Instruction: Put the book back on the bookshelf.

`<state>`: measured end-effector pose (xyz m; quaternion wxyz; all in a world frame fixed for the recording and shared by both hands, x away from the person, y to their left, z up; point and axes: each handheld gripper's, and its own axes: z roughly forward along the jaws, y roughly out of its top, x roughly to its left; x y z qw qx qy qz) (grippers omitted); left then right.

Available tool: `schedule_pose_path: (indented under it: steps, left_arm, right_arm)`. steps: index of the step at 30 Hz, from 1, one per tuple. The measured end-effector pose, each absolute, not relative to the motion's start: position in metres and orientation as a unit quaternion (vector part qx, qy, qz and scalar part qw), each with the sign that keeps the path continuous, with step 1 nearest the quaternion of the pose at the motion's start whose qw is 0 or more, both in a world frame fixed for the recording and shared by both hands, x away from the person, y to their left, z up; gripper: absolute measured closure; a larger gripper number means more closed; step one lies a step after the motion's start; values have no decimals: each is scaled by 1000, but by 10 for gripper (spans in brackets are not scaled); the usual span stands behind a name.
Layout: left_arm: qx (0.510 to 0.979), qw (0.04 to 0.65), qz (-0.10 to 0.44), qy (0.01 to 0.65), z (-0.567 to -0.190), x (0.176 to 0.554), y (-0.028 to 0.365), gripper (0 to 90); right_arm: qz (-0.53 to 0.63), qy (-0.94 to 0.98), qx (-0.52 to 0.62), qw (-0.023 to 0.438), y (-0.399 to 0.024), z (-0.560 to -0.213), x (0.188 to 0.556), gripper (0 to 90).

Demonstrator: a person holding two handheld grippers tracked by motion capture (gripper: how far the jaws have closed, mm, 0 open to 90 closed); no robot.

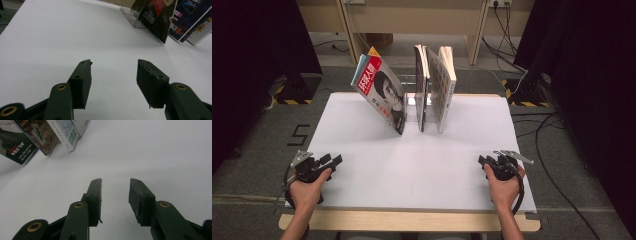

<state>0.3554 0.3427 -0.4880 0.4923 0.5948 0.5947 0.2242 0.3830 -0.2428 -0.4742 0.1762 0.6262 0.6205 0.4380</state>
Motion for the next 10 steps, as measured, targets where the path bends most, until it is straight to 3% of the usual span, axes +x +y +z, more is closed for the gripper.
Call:
schedule_pose_path:
  steps: [10]
  left_arm:
    - [583,500,224,600,-490,355,350,437]
  right_arm:
    - [441,615,630,174,-244,-469,382,599]
